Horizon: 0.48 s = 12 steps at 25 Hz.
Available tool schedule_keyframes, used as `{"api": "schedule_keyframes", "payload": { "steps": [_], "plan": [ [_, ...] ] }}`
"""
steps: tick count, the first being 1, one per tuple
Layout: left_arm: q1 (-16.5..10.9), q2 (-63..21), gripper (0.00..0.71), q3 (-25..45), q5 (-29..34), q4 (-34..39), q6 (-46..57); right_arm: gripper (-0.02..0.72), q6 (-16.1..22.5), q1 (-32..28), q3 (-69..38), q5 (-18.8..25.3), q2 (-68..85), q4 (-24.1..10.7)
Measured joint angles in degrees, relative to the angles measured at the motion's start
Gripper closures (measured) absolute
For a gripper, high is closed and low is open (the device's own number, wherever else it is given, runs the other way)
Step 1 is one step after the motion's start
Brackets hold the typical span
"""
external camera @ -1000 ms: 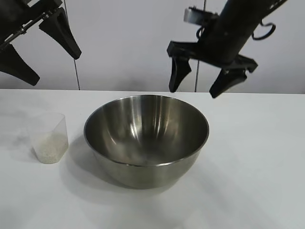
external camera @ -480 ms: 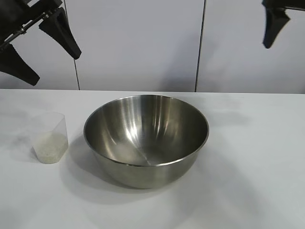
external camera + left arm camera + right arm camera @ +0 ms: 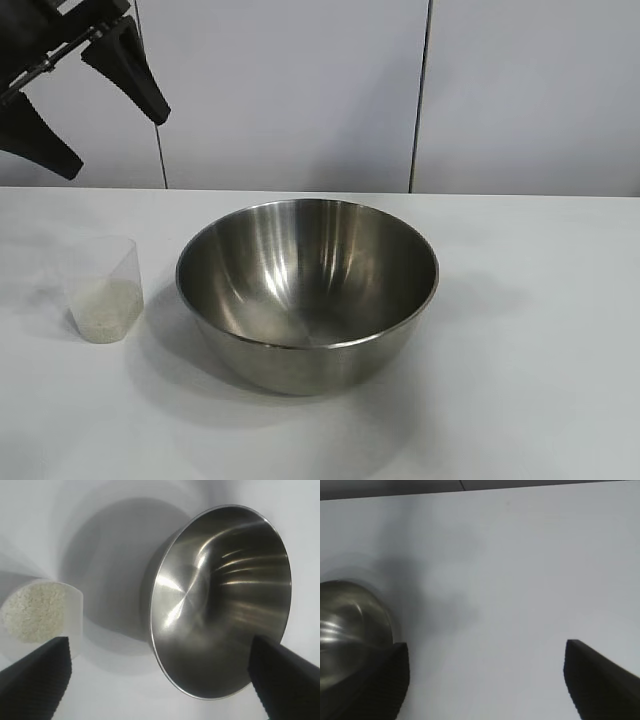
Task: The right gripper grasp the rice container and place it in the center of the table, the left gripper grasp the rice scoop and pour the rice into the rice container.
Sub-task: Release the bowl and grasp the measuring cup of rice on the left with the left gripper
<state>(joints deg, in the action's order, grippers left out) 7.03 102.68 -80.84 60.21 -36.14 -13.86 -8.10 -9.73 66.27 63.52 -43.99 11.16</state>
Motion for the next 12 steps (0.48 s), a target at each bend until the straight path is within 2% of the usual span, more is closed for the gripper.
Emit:
{"api": "schedule_keyframes", "payload": {
  "steps": [4,7,12],
  "plan": [
    [0.0,0.0,0.021,0.0,0.0,0.0,0.0,0.126,1.8,0.0,-11.7,-5.2,19.2,-0.9],
    [0.0,0.0,0.021,0.0,0.0,0.0,0.0,0.126,2.5,0.0,-19.6,-5.1,29.9,-3.2],
    [0.0,0.0,0.021,0.0,0.0,0.0,0.0,0.126,3.4,0.0,-30.4,-4.5,43.1,-3.9]
  ]
}}
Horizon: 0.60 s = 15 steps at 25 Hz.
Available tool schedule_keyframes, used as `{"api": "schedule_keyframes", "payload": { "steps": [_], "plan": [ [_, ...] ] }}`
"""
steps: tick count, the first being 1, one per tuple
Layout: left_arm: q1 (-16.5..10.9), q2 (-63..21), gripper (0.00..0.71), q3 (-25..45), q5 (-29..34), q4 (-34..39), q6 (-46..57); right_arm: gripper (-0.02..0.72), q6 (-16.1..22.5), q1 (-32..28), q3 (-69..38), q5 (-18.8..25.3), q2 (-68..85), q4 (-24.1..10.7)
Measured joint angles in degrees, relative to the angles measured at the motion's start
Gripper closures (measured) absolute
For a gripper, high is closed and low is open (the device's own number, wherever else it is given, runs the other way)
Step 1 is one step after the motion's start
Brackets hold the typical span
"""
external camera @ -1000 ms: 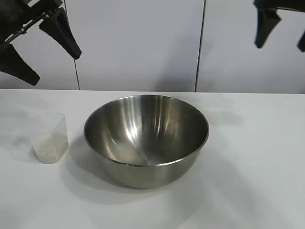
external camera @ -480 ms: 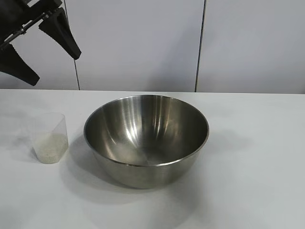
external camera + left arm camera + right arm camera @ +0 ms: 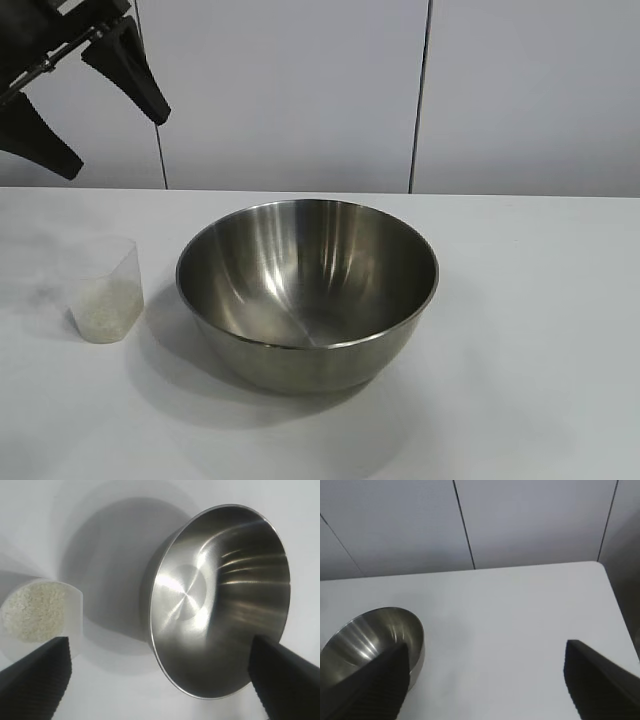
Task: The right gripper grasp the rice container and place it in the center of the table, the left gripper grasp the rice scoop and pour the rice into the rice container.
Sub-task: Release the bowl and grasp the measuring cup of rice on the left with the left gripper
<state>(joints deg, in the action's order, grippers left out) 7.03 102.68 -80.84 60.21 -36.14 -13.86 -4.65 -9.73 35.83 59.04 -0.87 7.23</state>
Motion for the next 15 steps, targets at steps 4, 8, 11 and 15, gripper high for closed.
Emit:
{"api": "schedule_keyframes", "payload": {
  "steps": [4,8,11,15],
  "plan": [
    [0.0,0.0,0.021,0.0,0.0,0.0,0.0,0.126,0.1,0.0,-3.3,2.0,1.9,-1.1],
    [0.0,0.0,0.021,0.0,0.0,0.0,0.0,0.126,0.1,0.0,-5.7,2.9,1.9,-5.1],
    [0.0,0.0,0.021,0.0,0.0,0.0,0.0,0.126,0.1,0.0,-8.7,3.2,1.9,-7.2],
    [0.0,0.0,0.021,0.0,0.0,0.0,0.0,0.126,0.1,0.0,-9.1,3.1,1.9,-7.2]
  ]
}}
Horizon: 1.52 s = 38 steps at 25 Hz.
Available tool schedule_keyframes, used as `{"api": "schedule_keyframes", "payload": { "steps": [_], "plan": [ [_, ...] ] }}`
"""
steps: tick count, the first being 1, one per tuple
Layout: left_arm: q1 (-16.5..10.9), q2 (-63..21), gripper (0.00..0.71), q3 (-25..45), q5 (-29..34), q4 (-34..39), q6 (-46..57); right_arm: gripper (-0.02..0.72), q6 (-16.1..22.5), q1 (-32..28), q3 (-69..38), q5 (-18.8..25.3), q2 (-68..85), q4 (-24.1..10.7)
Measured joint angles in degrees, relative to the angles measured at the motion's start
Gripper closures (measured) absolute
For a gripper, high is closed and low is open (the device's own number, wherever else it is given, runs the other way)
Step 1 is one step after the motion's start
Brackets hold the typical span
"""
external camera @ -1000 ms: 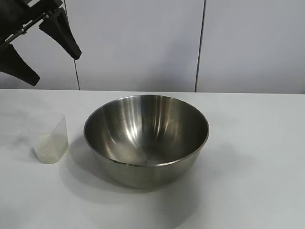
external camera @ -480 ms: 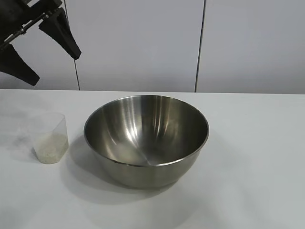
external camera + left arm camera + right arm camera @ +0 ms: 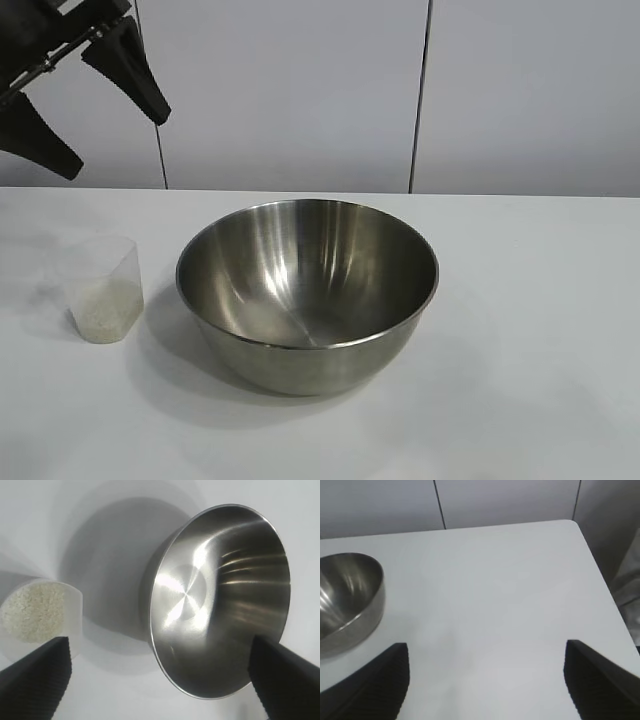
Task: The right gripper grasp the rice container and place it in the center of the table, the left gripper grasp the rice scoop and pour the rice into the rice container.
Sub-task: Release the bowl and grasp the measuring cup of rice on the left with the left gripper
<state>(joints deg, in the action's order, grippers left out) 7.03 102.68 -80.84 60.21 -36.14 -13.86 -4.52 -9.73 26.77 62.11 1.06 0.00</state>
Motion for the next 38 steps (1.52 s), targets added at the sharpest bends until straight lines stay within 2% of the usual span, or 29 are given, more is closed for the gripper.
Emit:
{"api": "schedule_keyframes", "payload": {
  "steps": [14,20,22,25,28,32,36,38],
  "plan": [
    [0.0,0.0,0.021,0.0,-0.3,-0.1,0.0,0.126,0.0,0.0,0.0,-0.1,0.0,-0.4],
    [-0.1,0.0,0.024,-0.2,-4.0,-1.1,-0.1,0.126,0.0,0.0,0.0,-0.1,0.0,-0.4],
    [-0.4,-0.4,0.048,-0.4,-6.9,-0.8,-0.8,0.126,0.0,0.0,0.0,-0.1,0.0,-0.4],
    [-0.2,-4.7,0.086,1.0,-17.2,4.9,-2.7,0.126,0.0,0.0,0.0,-0.1,0.0,-0.5],
    [1.4,-12.5,0.098,7.6,-33.9,11.7,-4.6,0.126,0.0,0.0,0.0,-0.1,0.0,-0.5],
    [4.4,-20.2,0.1,25.3,-58.4,18.0,-7.2,0.126,0.0,0.0,0.0,-0.1,0.0,-0.5],
    [4.8,-20.8,0.102,44.4,-86.9,19.8,-7.4,0.126,0.0,0.0,0.0,-0.1,0.0,-0.5],
    [4.8,-19.6,0.104,51.0,-100.9,19.8,-7.4,0.126,0.0,0.0,0.0,-0.1,0.0,-0.5]
  ]
}}
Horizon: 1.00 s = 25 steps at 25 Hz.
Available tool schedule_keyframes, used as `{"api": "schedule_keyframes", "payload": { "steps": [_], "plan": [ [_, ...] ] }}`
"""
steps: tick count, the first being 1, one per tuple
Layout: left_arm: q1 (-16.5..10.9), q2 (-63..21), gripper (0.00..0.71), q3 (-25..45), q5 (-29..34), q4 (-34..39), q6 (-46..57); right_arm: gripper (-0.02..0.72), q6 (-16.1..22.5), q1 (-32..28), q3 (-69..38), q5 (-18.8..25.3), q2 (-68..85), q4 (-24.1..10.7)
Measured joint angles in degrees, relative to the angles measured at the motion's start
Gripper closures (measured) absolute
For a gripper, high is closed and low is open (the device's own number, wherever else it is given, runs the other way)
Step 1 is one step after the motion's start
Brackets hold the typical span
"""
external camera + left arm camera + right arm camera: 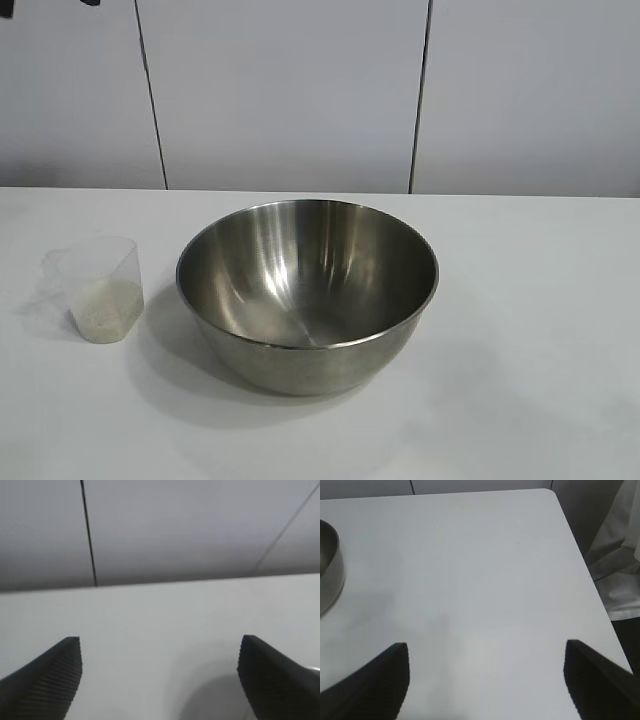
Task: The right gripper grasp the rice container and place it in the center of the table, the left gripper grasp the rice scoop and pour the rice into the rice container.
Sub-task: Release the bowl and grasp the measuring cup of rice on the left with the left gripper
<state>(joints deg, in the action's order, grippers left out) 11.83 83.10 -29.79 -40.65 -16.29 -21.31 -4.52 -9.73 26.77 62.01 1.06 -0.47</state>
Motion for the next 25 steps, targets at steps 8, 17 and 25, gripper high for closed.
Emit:
{"api": "schedule_keyframes", "payload": {
  "steps": [8,17,25],
  "plan": [
    [0.0,13.5,0.105,12.7,-23.4,0.1,7.4,0.126,0.0,0.0,0.0,0.0,0.0,0.0],
    [-0.1,25.6,0.105,13.7,-24.3,1.8,1.0,0.126,0.0,0.0,0.0,-0.1,0.0,0.0],
    [-3.9,32.9,0.105,13.0,-25.1,9.3,0.1,0.126,0.0,0.0,0.0,-0.1,0.0,0.0]
  ]
}}
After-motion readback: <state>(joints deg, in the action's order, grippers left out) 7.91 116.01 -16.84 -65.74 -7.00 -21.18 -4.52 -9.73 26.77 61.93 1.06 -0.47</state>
